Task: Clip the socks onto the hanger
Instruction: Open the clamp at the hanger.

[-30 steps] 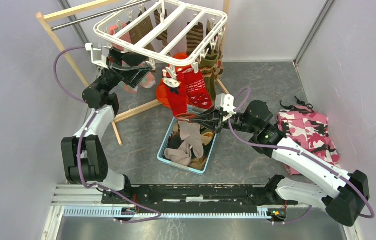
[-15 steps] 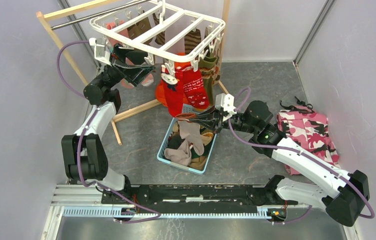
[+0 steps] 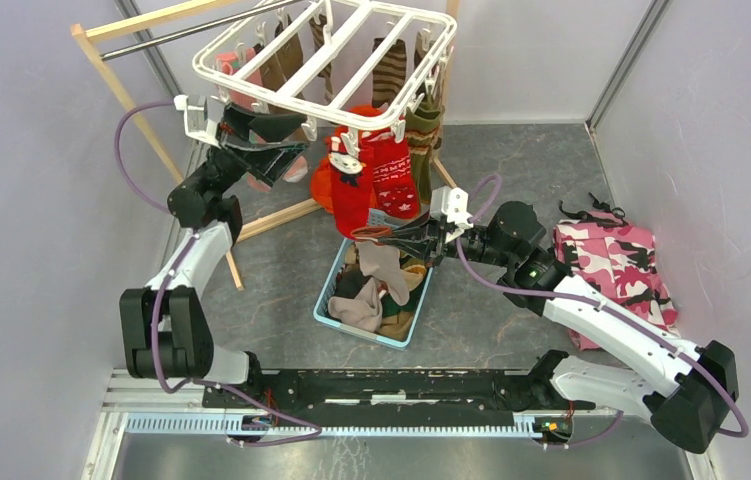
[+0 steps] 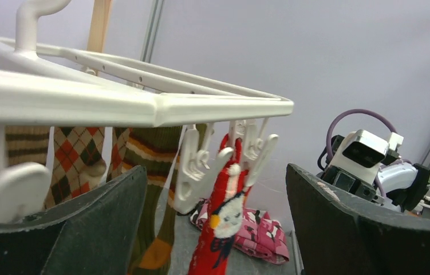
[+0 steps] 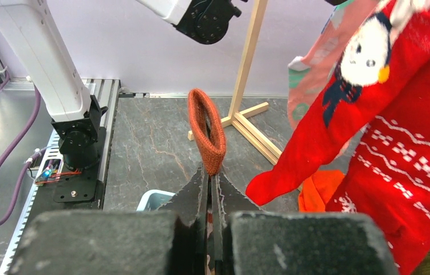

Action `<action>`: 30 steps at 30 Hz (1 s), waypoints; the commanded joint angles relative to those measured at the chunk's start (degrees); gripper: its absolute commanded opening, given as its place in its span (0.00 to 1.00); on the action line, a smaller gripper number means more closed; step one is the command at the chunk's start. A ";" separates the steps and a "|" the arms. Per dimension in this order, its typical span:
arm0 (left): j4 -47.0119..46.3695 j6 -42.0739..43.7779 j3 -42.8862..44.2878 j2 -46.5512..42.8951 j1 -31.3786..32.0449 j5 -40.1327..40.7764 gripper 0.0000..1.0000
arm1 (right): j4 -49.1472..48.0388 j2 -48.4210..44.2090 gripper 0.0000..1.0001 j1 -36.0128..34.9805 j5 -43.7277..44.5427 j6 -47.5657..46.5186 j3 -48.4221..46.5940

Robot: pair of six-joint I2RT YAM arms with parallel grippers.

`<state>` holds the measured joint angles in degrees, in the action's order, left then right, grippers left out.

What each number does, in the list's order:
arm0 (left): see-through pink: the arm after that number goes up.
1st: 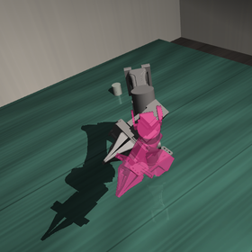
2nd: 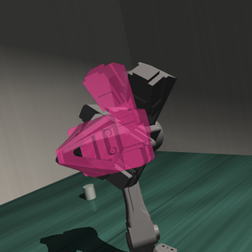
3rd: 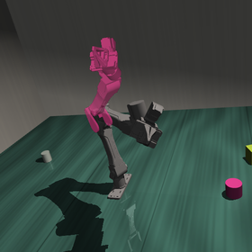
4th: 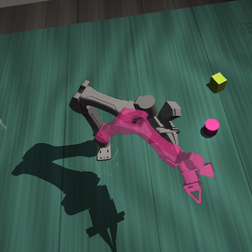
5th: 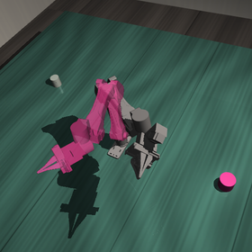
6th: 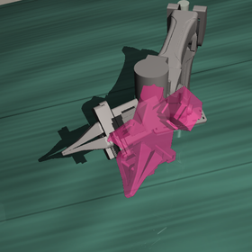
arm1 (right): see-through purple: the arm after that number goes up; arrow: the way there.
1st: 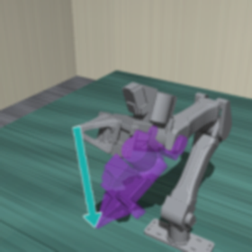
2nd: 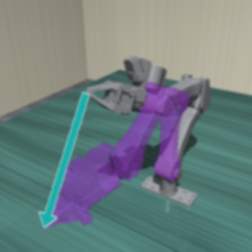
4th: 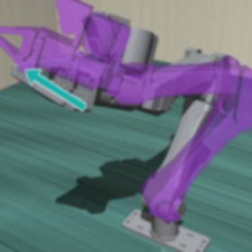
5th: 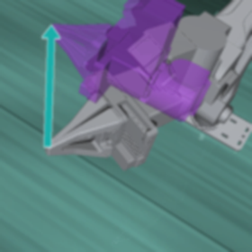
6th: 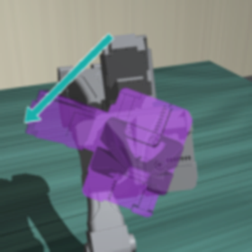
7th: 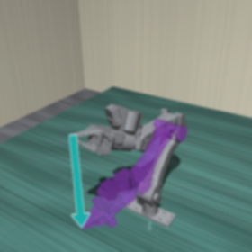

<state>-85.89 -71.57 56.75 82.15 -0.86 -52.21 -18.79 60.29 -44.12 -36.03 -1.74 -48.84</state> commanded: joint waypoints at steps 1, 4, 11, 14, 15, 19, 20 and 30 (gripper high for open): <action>-11.81 2.71 -4.26 -4.71 0.17 3.59 0.95 | -2.33 -1.62 0.00 0.14 -0.29 0.39 -1.08; -9.09 5.76 -7.81 -6.81 0.21 3.97 0.96 | -2.23 -1.68 0.00 0.17 0.37 0.24 -1.08; 0.25 13.96 -15.31 -14.87 0.19 5.19 0.96 | -3.06 -0.10 0.00 0.17 4.70 1.65 -1.72; 7.83 19.36 -19.12 -21.14 0.19 7.19 0.96 | -4.78 2.77 0.00 0.12 6.47 4.14 -3.49; 11.05 21.16 -20.22 -23.67 0.19 7.89 0.96 | -5.46 3.82 0.00 0.11 7.00 4.92 -4.06; 25.28 28.36 -22.64 -33.92 0.17 11.14 0.96 | -7.07 8.61 0.00 -2.31 12.26 4.80 -8.35; 28.93 30.18 -22.75 -36.50 0.17 12.03 0.96 | -7.10 9.58 0.00 -3.39 14.34 4.05 -9.49; 51.97 39.81 -19.94 -50.52 0.18 19.11 0.96 | -3.78 21.52 0.00 -12.52 36.78 2.46 -22.52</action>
<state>-44.14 -38.09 34.74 32.95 -0.78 -36.38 -21.80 79.94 -55.70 -10.79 1.04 -67.33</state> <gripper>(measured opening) 0.960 0.014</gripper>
